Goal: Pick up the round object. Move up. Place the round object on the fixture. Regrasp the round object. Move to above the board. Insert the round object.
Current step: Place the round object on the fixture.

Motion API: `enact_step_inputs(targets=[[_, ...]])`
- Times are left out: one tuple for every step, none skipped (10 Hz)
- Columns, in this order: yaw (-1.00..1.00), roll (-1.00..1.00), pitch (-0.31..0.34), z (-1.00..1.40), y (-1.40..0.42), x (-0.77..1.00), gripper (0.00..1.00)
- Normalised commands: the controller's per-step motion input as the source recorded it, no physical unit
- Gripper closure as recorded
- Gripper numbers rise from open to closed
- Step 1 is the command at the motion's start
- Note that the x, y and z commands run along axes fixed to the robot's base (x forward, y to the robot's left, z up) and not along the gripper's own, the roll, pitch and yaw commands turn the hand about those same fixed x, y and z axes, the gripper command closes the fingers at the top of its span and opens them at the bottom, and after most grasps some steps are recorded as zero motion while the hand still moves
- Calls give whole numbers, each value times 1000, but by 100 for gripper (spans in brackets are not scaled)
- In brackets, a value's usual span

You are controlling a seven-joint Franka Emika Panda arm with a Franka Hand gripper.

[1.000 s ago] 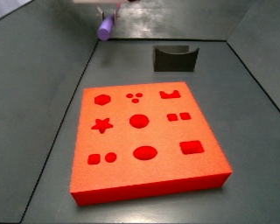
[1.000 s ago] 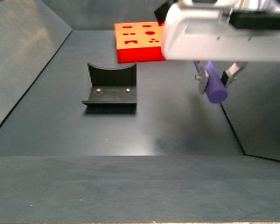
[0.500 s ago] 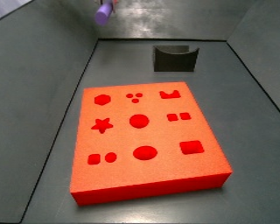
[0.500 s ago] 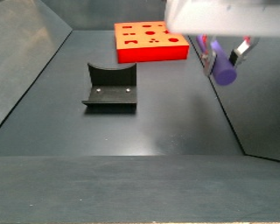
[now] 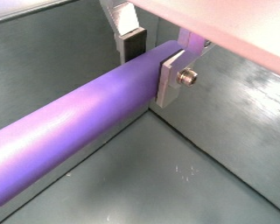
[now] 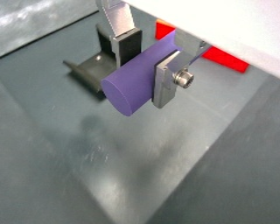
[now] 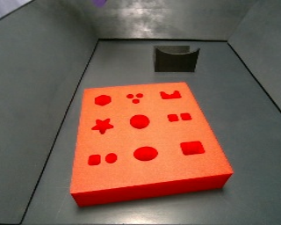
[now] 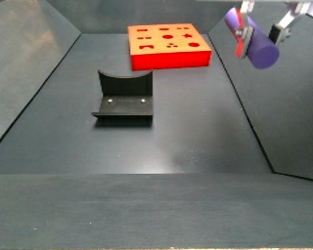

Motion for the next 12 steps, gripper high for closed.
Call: enact_step_inputs(targets=[[-133, -359, -434, -338, -827, 1000, 100], [-90, -300, -347, -335, -769, 1000, 100], [-67, -245, -254, -318, -713, 1000, 100], [-41, -195, -146, -289, -650, 1000, 100], [-29, -177, -106, -280, -624, 1000, 100], [-5, -131, -61, -263, -557, 1000, 100], [-1, -116, -46, -248, -516, 1000, 100], [3, -105, -36, -229, -457, 1000, 100], [3, -104, -35, -221, -430, 1000, 100], [6, -102, -29, -203, -377, 1000, 100], [6, -98, -25, -193, -345, 1000, 100], [7, -89, -24, -179, -300, 1000, 100]])
